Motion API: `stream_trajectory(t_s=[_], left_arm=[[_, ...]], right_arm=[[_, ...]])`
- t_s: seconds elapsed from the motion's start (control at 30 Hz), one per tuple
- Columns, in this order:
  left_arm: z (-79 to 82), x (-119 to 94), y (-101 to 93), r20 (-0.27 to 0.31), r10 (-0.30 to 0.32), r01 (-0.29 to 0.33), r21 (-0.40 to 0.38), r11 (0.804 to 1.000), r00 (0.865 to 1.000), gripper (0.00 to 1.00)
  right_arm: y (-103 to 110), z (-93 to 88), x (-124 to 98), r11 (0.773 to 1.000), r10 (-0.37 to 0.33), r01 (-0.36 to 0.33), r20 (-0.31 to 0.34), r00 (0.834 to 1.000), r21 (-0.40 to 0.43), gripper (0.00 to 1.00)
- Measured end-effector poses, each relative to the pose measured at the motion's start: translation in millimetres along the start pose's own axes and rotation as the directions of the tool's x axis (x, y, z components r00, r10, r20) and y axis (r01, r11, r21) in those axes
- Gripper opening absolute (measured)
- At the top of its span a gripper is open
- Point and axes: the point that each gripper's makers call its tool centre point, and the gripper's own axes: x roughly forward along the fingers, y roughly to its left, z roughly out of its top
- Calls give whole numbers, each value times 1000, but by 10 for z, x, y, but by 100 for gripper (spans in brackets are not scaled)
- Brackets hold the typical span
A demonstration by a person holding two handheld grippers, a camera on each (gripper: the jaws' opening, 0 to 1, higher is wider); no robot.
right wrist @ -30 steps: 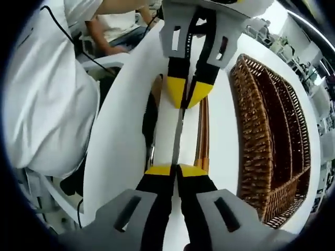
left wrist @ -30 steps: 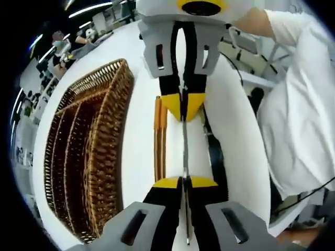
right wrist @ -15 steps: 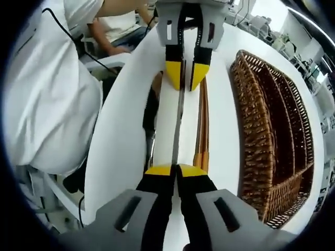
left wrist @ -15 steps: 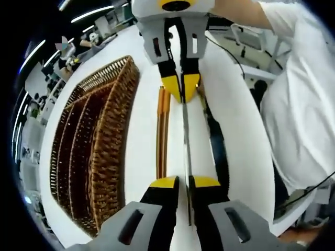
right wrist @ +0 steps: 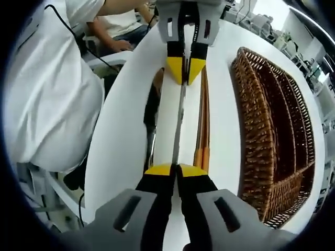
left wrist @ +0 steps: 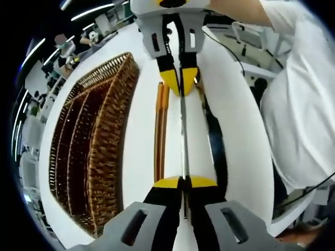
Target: Arrange the knives, forks, and spoons in their matching storage slots by inserting each utensil handle-first until every utensil is classified and aligned in the correct compartment
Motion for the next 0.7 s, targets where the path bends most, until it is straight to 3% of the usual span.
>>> stream_trajectory(t_s=[0.27, 0.4, 0.7], left_arm=[[9, 4, -1, 5, -5, 5, -17, 1000, 1000, 3], [24, 7, -9, -6, -10, 10, 47, 999, 1000, 4], [32, -5, -5, -16, -8, 7, -15, 1000, 1000, 2]], right_arm=[[-16, -4, -4, 1000, 7, -7, 13, 1000, 17, 2], [-23, -2, -4, 1000, 12, -12, 11, 1000, 22, 2], [-47, -1, -20, 1000, 2, -2, 9, 1000, 18, 1]])
